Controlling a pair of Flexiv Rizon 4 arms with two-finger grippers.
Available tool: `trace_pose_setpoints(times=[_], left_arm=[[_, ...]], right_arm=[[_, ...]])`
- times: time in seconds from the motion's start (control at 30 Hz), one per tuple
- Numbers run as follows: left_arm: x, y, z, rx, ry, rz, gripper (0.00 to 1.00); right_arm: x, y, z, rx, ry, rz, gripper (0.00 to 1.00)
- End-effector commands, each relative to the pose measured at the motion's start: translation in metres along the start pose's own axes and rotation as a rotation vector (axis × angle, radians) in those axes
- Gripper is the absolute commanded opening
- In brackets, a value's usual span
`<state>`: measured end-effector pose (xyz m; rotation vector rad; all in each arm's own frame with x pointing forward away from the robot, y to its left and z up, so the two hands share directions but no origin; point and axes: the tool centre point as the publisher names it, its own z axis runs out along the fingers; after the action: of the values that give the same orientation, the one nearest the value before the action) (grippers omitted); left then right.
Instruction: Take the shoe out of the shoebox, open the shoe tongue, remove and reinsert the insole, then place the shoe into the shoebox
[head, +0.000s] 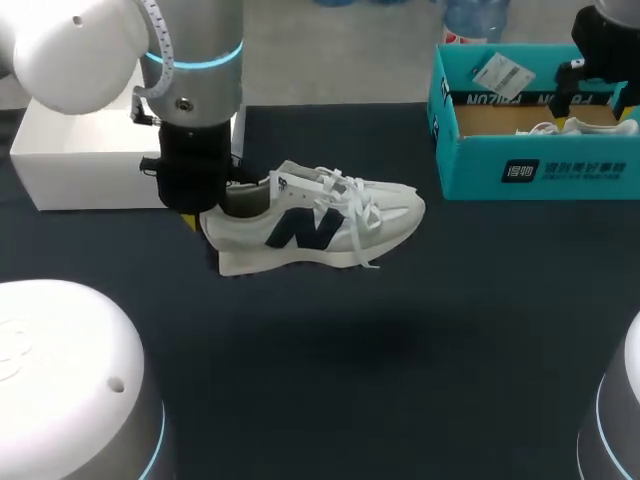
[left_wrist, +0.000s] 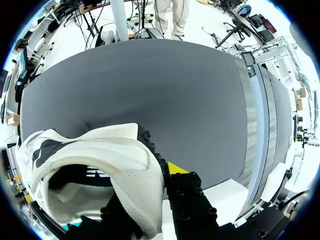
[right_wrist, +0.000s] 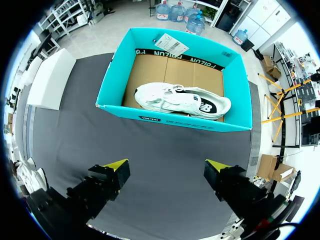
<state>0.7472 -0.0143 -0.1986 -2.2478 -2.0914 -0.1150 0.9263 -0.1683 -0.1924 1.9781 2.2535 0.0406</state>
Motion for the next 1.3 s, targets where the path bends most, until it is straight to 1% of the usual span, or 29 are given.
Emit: trace_pose_setpoints(times=[0.03,0.2,0.27,0.33,0.37,0.47,0.57,0.67,0.8,0.87,0.9,0.93,1.23,1.3], left_arm=[[-0.015,-0.003,0.003,-0.003,0.012,0.004,0.00],[-0.031,-0.009,0.010,0.014,0.004,0.023,0.00],[-0.036,-0.010,0.011,0.006,0.002,0.019,0.00],[-0.038,-0.012,0.011,0.003,-0.003,0.019,0.00],[-0.040,-0.013,0.011,-0.015,0.004,0.018,0.00],[-0.043,-0.014,0.013,-0.029,0.003,0.014,0.00],[-0.045,-0.014,0.019,-0.034,-0.024,0.015,0.00],[-0.046,-0.012,0.029,-0.039,-0.023,0.011,0.00],[-0.048,-0.006,0.049,-0.031,-0.013,0.008,0.00],[-0.049,-0.004,0.059,-0.068,0.007,-0.006,0.00],[-0.050,-0.003,0.065,-0.044,-0.001,0.013,0.00],[-0.050,-0.002,0.070,-0.062,0.005,0.001,0.00],[-0.054,0.008,0.105,-0.066,-0.010,0.003,0.00],[-0.056,0.011,0.115,-0.064,0.004,-0.003,0.00]], right_arm=[[0.000,-0.001,0.000,-0.003,0.000,0.001,1.00],[0.000,-0.001,0.000,-0.003,0.000,0.001,1.00],[0.000,-0.001,0.000,-0.003,0.000,0.001,1.00],[0.000,-0.001,0.000,-0.003,0.000,0.001,1.00],[0.000,-0.001,0.000,-0.003,0.000,0.001,1.00],[0.000,-0.001,0.000,-0.003,0.000,0.001,1.00],[0.000,-0.001,0.000,-0.003,0.000,0.001,1.00],[0.000,-0.001,0.000,-0.003,0.000,0.001,1.00],[0.000,-0.001,0.000,-0.003,0.000,0.001,1.00],[0.000,-0.001,0.000,-0.003,0.000,0.001,1.00],[0.000,-0.001,0.000,-0.003,0.000,0.001,1.00],[0.000,-0.001,0.000,-0.003,0.000,0.001,1.00],[0.000,-0.001,0.000,-0.003,0.000,0.001,1.00],[0.000,-0.001,0.000,-0.003,0.000,0.001,1.00]])
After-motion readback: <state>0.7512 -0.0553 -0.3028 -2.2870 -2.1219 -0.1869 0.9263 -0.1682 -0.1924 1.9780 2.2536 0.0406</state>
